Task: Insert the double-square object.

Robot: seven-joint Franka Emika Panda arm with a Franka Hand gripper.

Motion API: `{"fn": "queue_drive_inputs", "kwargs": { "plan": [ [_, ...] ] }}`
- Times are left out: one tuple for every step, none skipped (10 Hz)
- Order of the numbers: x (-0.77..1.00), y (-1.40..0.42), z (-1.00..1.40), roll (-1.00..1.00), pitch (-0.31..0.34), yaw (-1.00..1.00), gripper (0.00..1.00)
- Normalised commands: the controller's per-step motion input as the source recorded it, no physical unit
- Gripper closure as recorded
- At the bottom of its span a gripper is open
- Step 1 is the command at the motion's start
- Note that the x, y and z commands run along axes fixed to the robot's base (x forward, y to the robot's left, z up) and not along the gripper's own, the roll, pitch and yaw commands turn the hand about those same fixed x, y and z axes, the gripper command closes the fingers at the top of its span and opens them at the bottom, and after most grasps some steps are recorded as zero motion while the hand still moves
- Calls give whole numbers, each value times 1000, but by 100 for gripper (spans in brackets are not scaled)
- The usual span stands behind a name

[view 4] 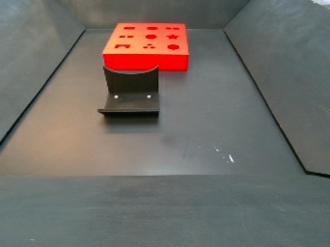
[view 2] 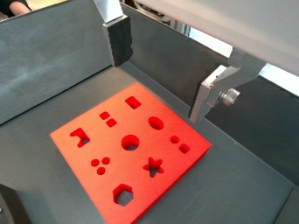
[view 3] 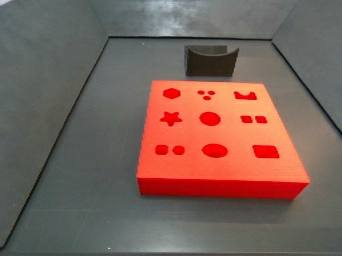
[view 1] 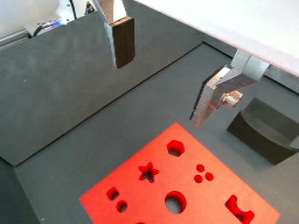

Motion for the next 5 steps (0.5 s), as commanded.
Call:
{"fn": "queue_drive_inputs", "kwargs": {
  "plan": [
    [0,57,71,-39,9,0,100],
    [-11,0,0,0,-21,0,100],
    [-6,26,-9,0,0,-26,100],
    [23,266,-100,0,0,-40,100],
    [134,546,-177,0,0,0,100]
  ]
}}
